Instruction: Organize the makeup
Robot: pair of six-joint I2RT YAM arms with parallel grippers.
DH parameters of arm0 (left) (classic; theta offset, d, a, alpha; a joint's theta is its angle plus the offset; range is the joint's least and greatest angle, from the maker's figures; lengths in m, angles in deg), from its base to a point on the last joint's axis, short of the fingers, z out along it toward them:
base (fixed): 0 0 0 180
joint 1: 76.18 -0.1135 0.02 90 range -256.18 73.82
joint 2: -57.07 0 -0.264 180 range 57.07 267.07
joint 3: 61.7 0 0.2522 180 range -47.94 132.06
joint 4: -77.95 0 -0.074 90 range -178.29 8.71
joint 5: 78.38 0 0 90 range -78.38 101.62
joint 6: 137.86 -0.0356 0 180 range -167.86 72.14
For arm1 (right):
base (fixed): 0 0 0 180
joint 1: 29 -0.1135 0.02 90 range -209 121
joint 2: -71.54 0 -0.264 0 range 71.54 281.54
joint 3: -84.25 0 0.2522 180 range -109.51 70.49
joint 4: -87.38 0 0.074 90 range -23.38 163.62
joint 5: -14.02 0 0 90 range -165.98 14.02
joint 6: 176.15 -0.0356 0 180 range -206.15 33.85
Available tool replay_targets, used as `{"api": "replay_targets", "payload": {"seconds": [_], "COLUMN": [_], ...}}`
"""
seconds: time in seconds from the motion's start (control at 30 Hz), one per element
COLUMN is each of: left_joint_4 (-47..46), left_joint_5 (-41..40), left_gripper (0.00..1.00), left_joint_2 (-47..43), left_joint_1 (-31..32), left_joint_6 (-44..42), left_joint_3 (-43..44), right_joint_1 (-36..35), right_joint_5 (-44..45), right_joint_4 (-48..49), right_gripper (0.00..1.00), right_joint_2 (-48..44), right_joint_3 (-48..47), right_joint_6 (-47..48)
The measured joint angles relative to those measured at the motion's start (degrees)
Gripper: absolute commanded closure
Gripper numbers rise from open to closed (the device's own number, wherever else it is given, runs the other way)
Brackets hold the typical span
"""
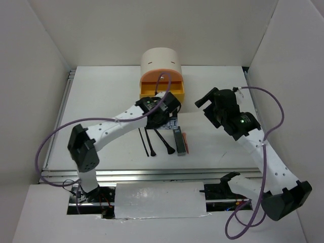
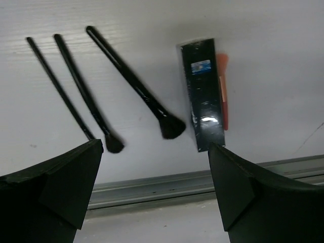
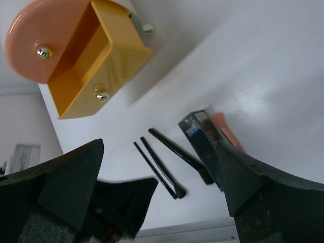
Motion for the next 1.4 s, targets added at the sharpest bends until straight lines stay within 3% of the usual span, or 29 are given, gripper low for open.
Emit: {"api": "replay_targets", "payload": {"seconds": [0.17, 0.37, 0.7, 0.8, 0.9, 1.0, 1.27, 1.4], "left_joint_4": [1.2, 2.5, 4.3, 4.0, 3.3, 3.1, 3.5, 3.3], "left_joint_5": [0.8, 0.9, 0.9, 1.0, 1.2, 1.2, 0.3, -0.2], "left_gripper": [0.02, 0.05, 0.13, 0.22, 0.39, 0.62, 0.84, 0.88], "left_joint_2": [12.5, 24.0, 30.8, 31.8, 31.8, 31.8, 31.0, 26.3], "left_joint_1": [3.0, 4.5, 4.7, 4.7, 4.8, 4.8, 4.9, 5.4], "left_joint_6": [2.7, 5.4, 10.2, 11.4, 11.7, 11.6, 10.9, 8.2], "left_joint_3": [12.2, 23.6, 22.2, 21.1, 19.6, 19.3, 19.4, 19.5], "right_joint_1": [0.6, 0.9, 0.2, -1.2, -1.9, -2.5, -3.1, -3.1], "right_joint_5": [2.5, 1.1, -4.1, -4.5, -4.9, -5.0, -4.1, -3.3], "right_joint_4": [-9.5, -12.4, -12.8, -12.8, -12.8, -12.8, -12.8, -12.8], "right_gripper": [0.0, 0.0, 0.0, 0.0, 0.0, 0.0, 0.0, 0.0], "right_joint_2": [-12.0, -20.4, -21.2, -21.3, -21.5, -21.5, -21.5, -21.5], "right_joint_3": [2.8, 3.8, 7.4, 7.4, 7.4, 7.4, 7.4, 7.3], "right_joint_6": [-2.0, 0.1, 5.9, 7.0, 7.5, 7.9, 9.0, 9.0]}}
